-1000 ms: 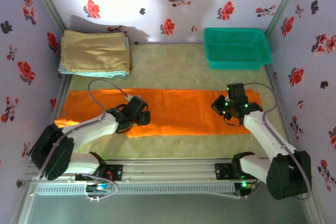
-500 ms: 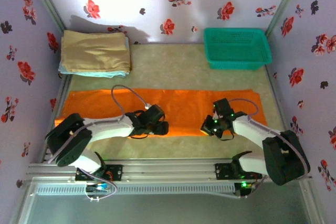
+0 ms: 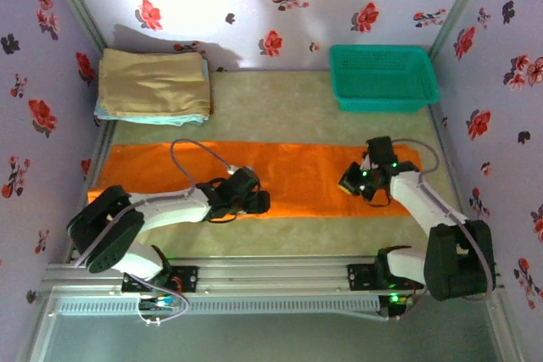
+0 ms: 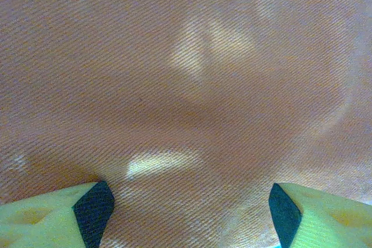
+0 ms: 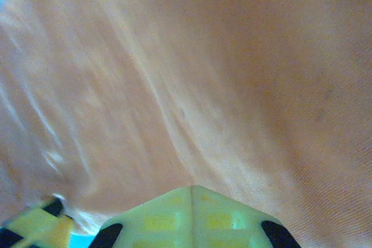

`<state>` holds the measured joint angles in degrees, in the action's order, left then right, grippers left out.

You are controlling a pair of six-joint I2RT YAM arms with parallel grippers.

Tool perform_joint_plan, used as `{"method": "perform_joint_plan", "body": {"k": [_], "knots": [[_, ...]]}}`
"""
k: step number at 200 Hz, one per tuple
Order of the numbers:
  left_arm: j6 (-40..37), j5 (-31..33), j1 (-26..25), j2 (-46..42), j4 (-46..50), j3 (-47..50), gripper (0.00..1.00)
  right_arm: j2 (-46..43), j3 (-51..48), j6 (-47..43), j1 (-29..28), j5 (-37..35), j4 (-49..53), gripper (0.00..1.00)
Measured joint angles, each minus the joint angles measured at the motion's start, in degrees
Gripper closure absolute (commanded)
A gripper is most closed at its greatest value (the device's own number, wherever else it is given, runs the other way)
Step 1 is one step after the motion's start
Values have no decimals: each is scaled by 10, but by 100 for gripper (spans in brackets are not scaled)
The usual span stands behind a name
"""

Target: Fold and stack the trousers

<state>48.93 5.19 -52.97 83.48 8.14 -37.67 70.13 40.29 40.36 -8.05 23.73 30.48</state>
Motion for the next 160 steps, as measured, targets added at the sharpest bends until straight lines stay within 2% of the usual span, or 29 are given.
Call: {"method": "perform_joint_plan", "body": {"k": [7,19,54,73,86,121,160], "knots": [[-5,0,11,-11,13,6,22,3,25,-10,16,-2,10,79],[-13,0,36,-29,37,14,21,15,69,-34,38,-6,27,60],[-35,3,102,-72,117,21,18,90,190,-99,70,-57,71,45],[-49,3,112,-83,164,5,17,129,229,-132,81,-101,99,40],[-61,1,112,-87,192,-22,15,149,237,-151,95,-132,111,31],[-89,-1,123,-127,229,-81,7,191,228,-167,179,-178,127,30],[-104,-23,185,-165,243,-93,6,273,224,-169,237,-176,134,30]]}}
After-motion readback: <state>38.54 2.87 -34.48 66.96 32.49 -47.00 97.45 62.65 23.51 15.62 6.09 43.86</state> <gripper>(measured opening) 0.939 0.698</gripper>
